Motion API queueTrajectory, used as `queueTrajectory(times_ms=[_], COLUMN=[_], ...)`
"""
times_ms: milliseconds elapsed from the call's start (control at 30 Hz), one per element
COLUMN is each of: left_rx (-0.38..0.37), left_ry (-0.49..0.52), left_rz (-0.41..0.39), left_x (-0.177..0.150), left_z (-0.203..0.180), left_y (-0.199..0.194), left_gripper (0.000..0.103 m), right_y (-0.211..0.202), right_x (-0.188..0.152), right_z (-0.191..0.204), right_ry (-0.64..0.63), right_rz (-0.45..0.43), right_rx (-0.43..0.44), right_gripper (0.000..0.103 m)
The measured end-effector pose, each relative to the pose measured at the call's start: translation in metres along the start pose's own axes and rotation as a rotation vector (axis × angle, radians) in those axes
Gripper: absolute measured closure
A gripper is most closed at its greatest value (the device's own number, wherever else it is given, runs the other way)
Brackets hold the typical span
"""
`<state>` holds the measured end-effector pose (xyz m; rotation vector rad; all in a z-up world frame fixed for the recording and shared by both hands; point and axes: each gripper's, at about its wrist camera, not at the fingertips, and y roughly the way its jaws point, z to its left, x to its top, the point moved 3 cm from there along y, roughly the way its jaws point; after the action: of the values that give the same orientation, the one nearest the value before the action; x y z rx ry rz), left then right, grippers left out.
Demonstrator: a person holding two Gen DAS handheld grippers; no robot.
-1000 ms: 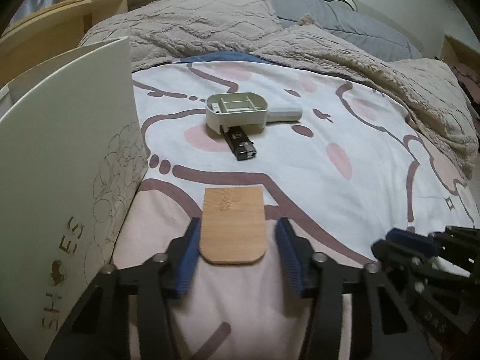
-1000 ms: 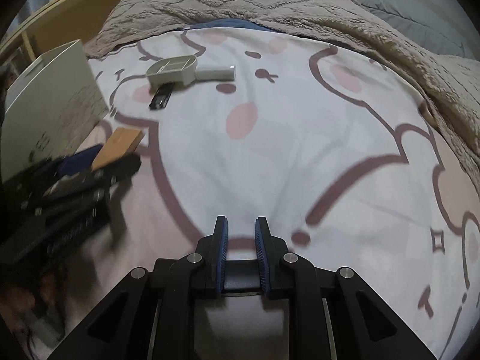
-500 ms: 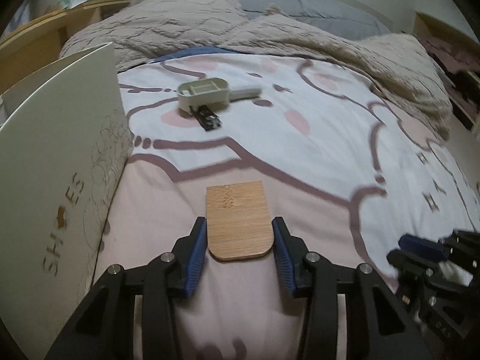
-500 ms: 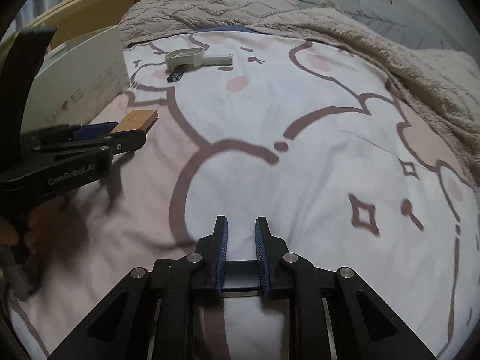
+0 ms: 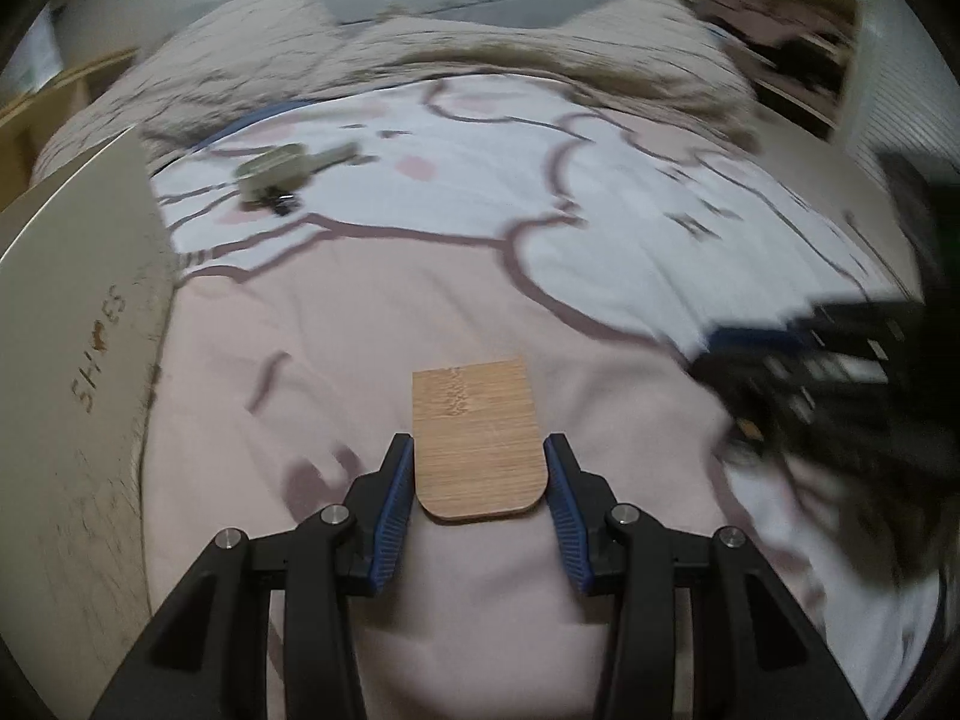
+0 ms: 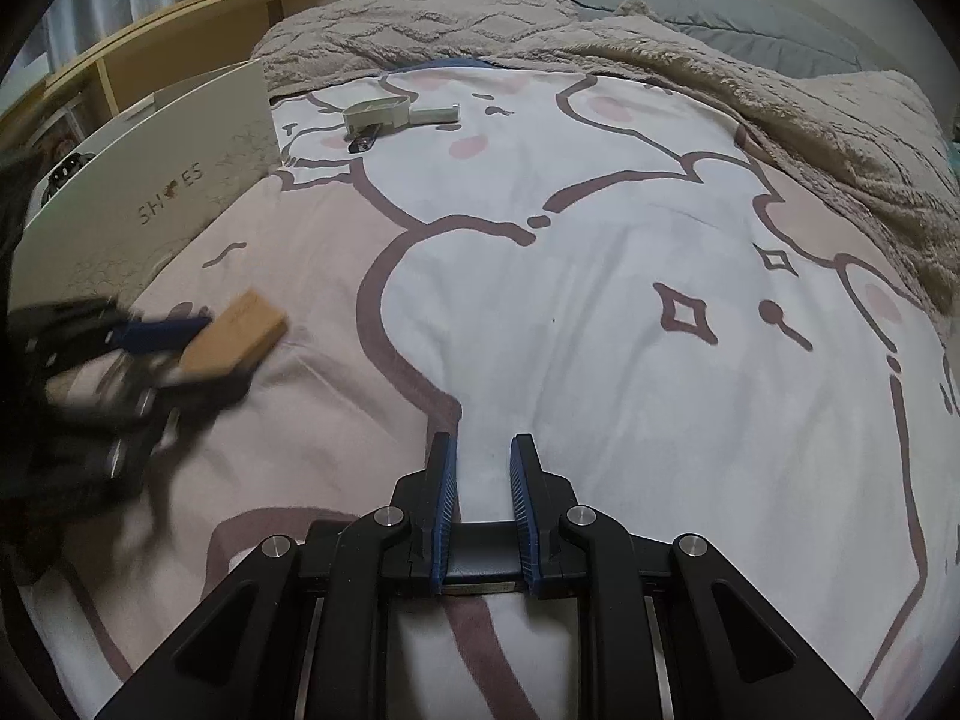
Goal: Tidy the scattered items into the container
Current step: 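Hold the wooden pad with the left gripper while the right gripper moves to the black lighter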
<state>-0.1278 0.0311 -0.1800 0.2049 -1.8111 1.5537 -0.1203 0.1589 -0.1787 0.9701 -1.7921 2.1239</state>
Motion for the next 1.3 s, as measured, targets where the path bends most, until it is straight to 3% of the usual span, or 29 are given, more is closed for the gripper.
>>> queueTrajectory(times_ms=[133,333,533,667,767,1033,1167,1300], left_rx=[-0.001,0.0,0.024,-0.009,-0.009,-0.085,-0.149,-0.222], left_ry=[0.094,0.109,0.055,0.034,0.04,0.032,0.038,0.048], left_rz=[0.0,0.003,0.01,0.014,0.008,0.005,0.008,0.007], left_x=[-0.015,-0.029,-0.033,-0.032,-0.033,-0.039,-0.04,-0.04], left_z=[-0.016,-0.018,-0.006,-0.001,-0.003,-0.012,-0.022,-0.033], left_y=[-0.012,-0.023,-0.023,-0.018,-0.02,-0.028,-0.03,-0.034], left_gripper=[0.06,0.06,0.034,0.033,0.033,0.035,0.035,0.035], right_y=[-0.002,-0.002,-0.002,-0.002,-0.005,-0.044,-0.059,-0.068], right_x=[-0.003,-0.004,-0.004,-0.004,-0.002,0.011,0.008,-0.003], right_z=[0.002,0.003,0.001,0.0,0.005,-0.008,-0.03,-0.039], right_ry=[-0.003,-0.011,-0.003,0.004,-0.028,0.031,0.11,0.167], right_rz=[-0.013,-0.019,-0.022,-0.023,-0.03,-0.146,-0.133,-0.116], right_rx=[-0.013,-0.024,-0.012,-0.004,-0.051,-0.034,-0.05,-0.005], right_gripper=[0.084,0.084,0.084,0.084,0.083,0.083,0.083,0.083])
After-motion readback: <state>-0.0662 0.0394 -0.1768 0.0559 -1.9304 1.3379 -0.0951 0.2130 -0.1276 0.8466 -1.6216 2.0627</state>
